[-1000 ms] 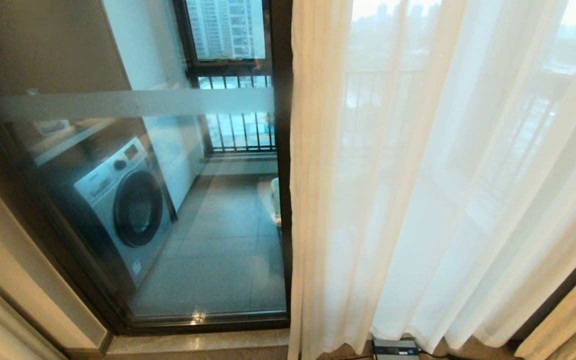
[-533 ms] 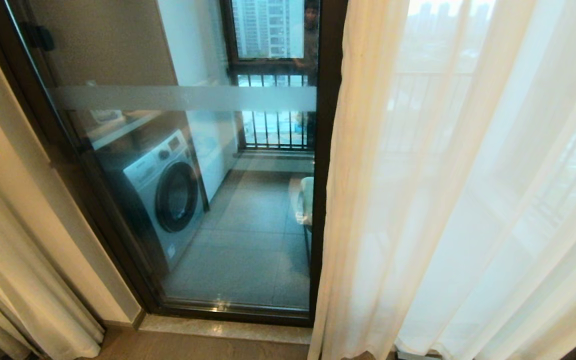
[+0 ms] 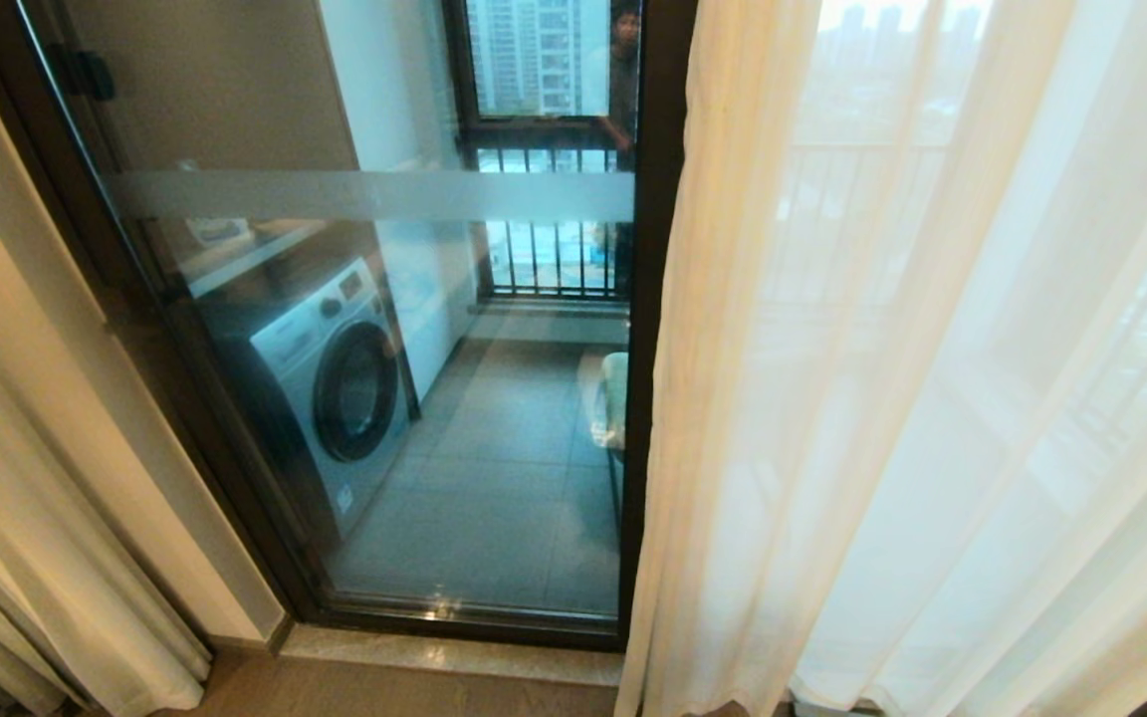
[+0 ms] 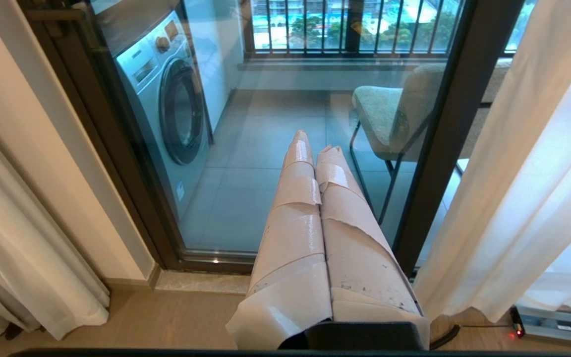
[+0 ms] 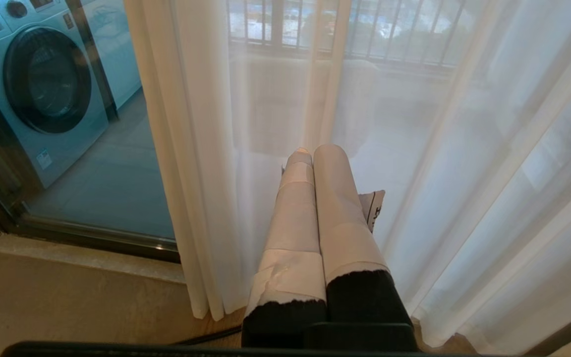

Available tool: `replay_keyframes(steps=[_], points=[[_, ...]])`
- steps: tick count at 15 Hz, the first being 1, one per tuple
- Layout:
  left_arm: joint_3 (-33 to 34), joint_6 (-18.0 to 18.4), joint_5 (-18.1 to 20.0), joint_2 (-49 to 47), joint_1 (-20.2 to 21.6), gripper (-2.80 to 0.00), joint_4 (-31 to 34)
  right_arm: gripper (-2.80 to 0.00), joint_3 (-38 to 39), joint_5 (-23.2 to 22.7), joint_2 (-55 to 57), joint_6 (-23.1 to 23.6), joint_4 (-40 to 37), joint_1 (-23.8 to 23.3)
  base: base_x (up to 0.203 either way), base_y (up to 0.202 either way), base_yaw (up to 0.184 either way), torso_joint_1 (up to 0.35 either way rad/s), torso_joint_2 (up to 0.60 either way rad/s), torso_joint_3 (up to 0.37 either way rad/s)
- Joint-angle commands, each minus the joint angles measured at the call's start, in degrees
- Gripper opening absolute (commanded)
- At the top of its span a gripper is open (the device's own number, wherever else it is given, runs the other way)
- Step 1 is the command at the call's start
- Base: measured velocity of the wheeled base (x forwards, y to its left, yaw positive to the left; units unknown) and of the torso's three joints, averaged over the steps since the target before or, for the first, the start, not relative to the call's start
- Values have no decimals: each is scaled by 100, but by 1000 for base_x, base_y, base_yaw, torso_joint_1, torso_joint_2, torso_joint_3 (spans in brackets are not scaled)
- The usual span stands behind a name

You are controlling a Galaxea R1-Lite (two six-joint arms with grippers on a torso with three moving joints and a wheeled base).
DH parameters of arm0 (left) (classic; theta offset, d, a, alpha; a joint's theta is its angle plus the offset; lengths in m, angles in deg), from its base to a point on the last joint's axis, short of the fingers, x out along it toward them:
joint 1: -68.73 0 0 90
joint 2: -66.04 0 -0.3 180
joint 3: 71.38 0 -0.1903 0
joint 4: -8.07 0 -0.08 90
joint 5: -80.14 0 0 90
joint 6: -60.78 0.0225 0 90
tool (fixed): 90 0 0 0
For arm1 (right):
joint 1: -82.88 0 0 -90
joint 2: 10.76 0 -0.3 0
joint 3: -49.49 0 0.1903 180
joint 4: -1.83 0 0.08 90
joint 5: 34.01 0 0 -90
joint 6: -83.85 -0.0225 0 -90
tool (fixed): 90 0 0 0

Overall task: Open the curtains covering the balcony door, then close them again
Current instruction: Pull the inner curtains open on both sides

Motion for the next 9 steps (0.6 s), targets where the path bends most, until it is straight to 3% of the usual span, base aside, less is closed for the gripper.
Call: replay_keyframes(steps=[1,9], points=[[0,3,1,2,-1,-280,-2,-280,0,-3,7,3,-4,-8,0,0,0,0,0,0],[0,0,1,2,-1,-280,-2,-280,-1,-21,7,251,31,0,0,0,0,0,0,0]])
